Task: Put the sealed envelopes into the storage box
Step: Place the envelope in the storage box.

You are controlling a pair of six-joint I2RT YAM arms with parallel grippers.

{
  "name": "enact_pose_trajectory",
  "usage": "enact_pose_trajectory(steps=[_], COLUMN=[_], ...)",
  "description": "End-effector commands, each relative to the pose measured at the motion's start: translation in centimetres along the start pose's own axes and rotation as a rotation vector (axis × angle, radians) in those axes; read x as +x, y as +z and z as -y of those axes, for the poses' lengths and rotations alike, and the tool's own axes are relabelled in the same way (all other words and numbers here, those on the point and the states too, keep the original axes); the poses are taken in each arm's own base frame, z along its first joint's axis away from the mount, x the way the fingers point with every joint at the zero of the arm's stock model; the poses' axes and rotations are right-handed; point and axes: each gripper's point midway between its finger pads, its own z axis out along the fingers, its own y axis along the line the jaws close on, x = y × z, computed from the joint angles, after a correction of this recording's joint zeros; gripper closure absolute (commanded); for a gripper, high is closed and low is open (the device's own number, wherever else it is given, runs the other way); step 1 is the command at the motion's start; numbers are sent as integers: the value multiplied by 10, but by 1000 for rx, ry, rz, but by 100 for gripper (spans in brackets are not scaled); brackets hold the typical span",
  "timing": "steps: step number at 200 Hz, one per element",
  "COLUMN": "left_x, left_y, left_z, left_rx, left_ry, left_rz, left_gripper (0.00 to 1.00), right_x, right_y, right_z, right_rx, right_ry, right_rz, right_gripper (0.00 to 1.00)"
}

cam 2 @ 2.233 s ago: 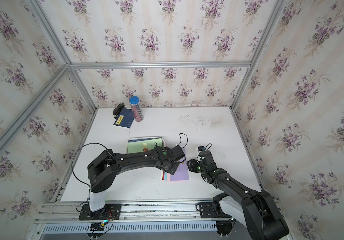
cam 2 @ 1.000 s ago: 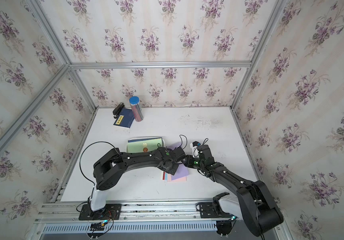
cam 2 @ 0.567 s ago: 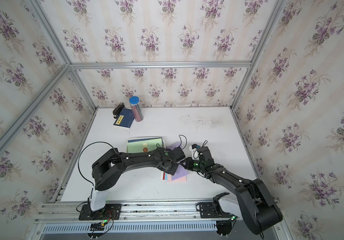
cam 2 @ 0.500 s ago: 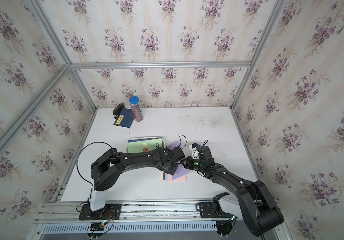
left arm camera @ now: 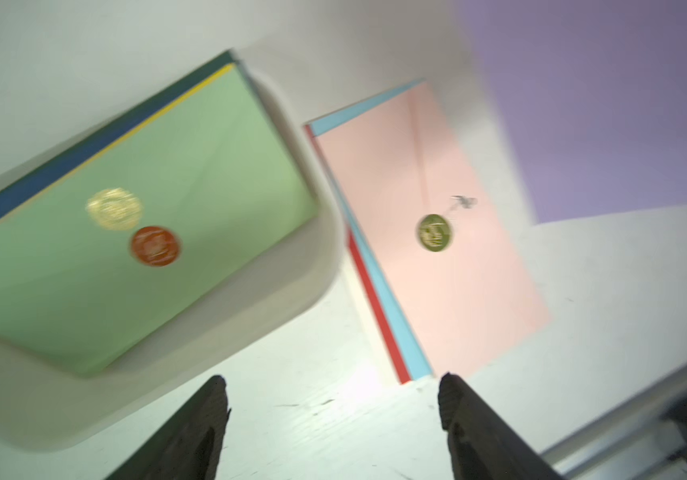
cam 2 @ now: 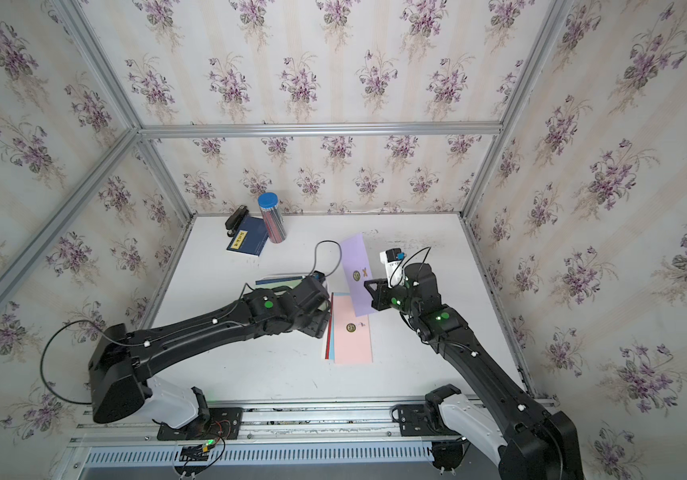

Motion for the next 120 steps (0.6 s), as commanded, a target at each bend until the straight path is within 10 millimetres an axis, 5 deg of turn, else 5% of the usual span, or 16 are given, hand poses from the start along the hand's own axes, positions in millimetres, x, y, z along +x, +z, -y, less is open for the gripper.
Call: enact_pose_trajectory(steps=[1,32,39,68,120], left_x=[14,31,36,59,61], left_y=[-18,-50,-57,-82,-111], left_z=[-47,-103,-116,-160,-171], left_rx=[-72,-129,-152,-248,-224], left_ry=[-57,-145,-166,-267,-337], left_rz=[7,46,52,74,257], left_gripper=[18,15,15,14,10], right_x=[-22,-29,-24,2,35], right_y=[4,33,41,75,135], right_z=[-21,-70,-93,-123,-129], right_rx=[-72,-221,-280,-441,-525], right_ry=[-242,-564,-655,-858,-1011], right_rz=[13,-65,-86,-236,-487], right_gripper=[100,100,100,100,100])
